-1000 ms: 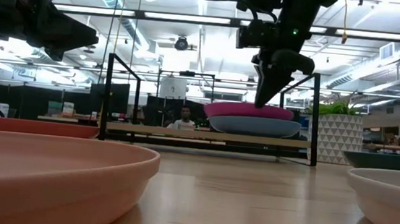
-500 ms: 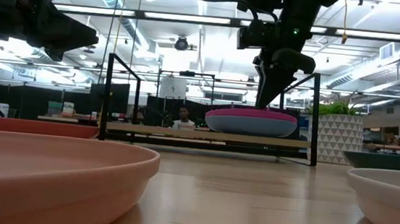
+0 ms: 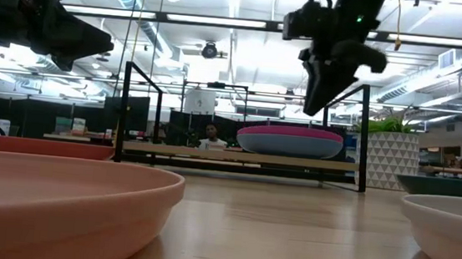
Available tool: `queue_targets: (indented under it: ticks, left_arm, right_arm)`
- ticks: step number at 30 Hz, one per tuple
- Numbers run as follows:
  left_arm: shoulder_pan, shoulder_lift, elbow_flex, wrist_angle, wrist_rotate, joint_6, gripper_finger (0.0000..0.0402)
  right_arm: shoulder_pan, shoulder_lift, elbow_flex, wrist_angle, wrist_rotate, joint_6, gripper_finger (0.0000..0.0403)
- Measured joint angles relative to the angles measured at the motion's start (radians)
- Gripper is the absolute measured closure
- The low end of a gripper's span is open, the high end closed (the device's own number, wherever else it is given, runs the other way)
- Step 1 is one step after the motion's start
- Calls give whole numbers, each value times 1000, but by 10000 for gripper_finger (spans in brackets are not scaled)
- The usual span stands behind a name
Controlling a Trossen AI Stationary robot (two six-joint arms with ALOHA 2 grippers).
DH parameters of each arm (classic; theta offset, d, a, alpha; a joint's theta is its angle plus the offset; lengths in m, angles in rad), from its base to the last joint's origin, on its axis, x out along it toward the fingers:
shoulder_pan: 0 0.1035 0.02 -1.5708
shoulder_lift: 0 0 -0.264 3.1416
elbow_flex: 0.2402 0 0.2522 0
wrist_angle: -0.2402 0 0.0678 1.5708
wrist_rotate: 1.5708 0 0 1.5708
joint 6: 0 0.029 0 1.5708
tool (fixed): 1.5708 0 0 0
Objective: Place and stack plates onto a shelf
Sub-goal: Stack the green plate on top of the pink plate on the shelf
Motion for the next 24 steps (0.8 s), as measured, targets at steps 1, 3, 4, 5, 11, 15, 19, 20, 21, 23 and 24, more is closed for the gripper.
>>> queue_targets:
  ticks: [1,3,4,5,11,15,19,20,21,23,24]
  left_arm:
    - [0,0,0,-3,0,-2,283]
    - [0,0,0,-4,0,-2,283]
    - [0,0,0,-4,0,-2,283]
    - [0,0,0,-5,0,-2,283]
    - [0,0,0,-5,0,-2,283]
    - [0,0,0,-5,0,-2,283]
    - [0,0,0,-4,0,-2,283]
    - [0,0,0,-4,0,-2,283]
    - [0,0,0,-5,0,-2,283]
    - [0,0,0,-5,0,-2,283]
    - [0,0,0,-8,0,-2,283]
  right_arm:
    - [13,0,0,4,-21,8,332]
    - [47,-1,0,4,-69,12,332]
    - [66,0,0,5,-95,17,332]
    - [83,0,0,6,-112,33,332]
    - [160,5,-31,-11,-143,282,330]
    - [192,6,-96,-35,-220,483,320]
    - [220,6,-151,-78,-276,628,301]
    - [228,6,-158,-79,-276,657,295]
    - [237,6,-164,-82,-274,681,290]
    - [254,6,-170,-84,-274,715,278]
    - [262,6,-174,-77,-274,732,272]
